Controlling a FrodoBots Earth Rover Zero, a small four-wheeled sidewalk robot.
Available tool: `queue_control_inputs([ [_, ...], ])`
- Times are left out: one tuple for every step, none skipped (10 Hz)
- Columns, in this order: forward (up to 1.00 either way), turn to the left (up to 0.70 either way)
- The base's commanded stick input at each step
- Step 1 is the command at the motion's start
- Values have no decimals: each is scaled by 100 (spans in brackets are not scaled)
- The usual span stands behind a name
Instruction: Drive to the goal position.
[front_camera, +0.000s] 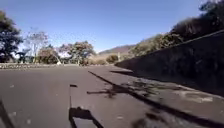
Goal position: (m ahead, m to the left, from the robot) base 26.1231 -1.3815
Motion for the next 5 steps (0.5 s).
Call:
queue_control_inputs([
  [100,0],
  [100,0],
  [100,0],
  [100,11],
  [100,23],
])
